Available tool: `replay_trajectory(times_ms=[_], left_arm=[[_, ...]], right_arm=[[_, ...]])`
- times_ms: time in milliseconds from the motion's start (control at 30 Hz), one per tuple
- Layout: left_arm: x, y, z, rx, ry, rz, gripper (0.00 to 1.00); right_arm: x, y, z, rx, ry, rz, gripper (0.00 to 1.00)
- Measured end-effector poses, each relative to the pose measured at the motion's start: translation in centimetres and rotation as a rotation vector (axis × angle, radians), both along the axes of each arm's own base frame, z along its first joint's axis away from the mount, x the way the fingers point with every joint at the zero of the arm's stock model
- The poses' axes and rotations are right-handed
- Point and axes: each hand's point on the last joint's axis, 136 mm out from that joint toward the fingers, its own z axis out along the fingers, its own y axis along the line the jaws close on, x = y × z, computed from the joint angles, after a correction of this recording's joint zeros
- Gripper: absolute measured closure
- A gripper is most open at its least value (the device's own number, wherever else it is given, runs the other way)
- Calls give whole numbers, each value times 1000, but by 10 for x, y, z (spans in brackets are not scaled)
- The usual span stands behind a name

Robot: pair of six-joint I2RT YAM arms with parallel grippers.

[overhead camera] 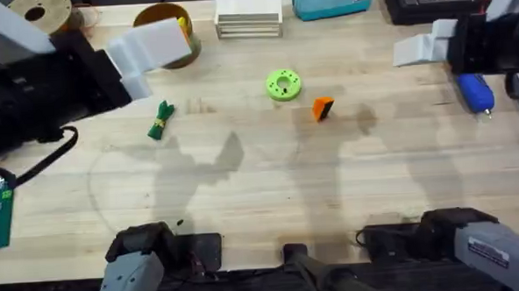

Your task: Pick up the gripper from the table and insert it into the empty holder that is missing its gripper. Then pick up a screw, insert it into the mounting hole, and use the screwdriver to tighten it. Finally, clean up the table by picking up the vegetable and placing it into the bucket.

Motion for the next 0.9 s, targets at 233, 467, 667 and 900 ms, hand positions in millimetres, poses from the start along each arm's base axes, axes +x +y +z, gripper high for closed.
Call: replay_trajectory(times_ms=[233, 467, 667, 900], left_arm=[[14, 2, 3, 33, -147, 4, 15], [0, -10, -36, 64, -367, -39, 15], [-13, -12, -104, 75, -403, -43, 15], [-17, -18, -141, 137, -453, -98, 15]], right_arm=[[0, 0, 0, 0, 0, 0, 62], [0, 0, 0, 0, 0, 0, 63], [0, 0, 0, 0, 0, 0, 63], [0, 0, 0, 0, 0, 0, 63]])
